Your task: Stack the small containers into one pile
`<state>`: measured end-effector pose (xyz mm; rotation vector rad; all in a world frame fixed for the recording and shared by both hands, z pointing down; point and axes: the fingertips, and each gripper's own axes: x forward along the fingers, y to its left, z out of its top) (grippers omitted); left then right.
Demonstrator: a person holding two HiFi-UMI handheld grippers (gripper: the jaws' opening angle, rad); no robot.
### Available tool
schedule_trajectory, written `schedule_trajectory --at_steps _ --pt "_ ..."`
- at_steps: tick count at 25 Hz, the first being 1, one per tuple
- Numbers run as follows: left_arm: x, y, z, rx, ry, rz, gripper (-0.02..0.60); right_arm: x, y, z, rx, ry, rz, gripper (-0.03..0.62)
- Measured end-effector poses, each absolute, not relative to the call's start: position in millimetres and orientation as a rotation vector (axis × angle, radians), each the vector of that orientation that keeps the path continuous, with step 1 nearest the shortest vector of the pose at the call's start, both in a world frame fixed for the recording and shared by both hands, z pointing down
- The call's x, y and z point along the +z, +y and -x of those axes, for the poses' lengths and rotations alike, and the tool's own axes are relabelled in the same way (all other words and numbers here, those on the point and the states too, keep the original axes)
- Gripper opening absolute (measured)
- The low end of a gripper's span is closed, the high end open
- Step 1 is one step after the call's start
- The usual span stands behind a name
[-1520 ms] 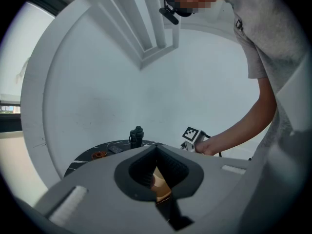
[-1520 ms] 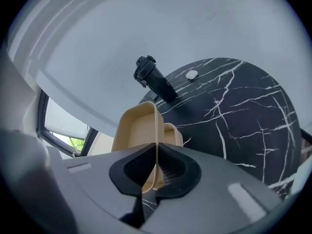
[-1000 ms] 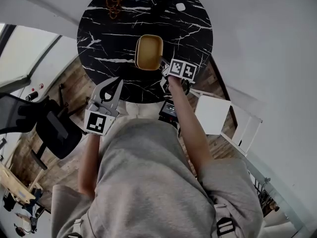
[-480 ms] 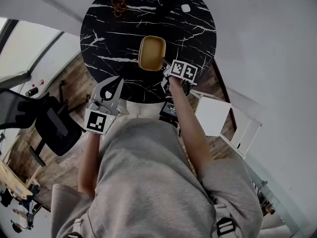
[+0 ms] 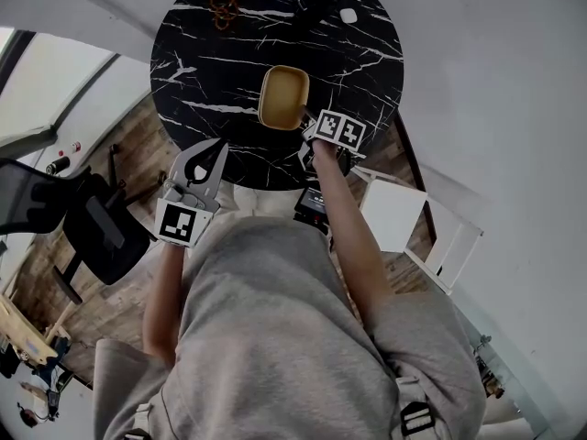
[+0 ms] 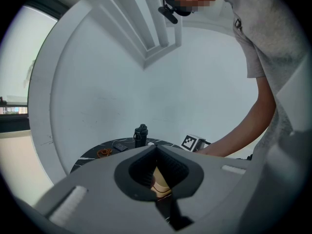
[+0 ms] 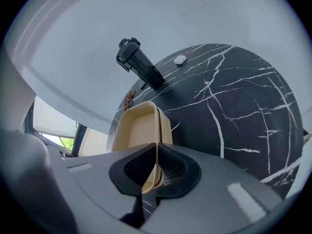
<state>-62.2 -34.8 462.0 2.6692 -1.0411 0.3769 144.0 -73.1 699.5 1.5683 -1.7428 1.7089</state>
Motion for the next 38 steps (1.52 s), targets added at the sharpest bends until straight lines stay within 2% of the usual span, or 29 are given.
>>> schedule_trajectory --at_steps 16,21,29,33,38 --pt "465 -36 70 0.378 -1.062 -2.653 -0.003 704 -73 -143 1.708 -1.725 -1.569 0.031" --pt "471 -38 72 0.368 -1.068 -2.650 -0.003 699 -73 -139 1.536 -1.754 -1.528 0.035" --pt "519 -53 73 0.314 -1.004 -2.518 -0.003 692 -73 -129 1.552 -1.811 -1.506 0.093" --pt "559 -59 57 0.243 -0.851 -2.302 -0.003 681 -64 -129 1.555 -1.904 -1.465 0.097" --pt "609 -73 37 0.307 -0.725 -2.156 -0.003 665 -74 -135 1.570 -2.097 -1.450 0.117"
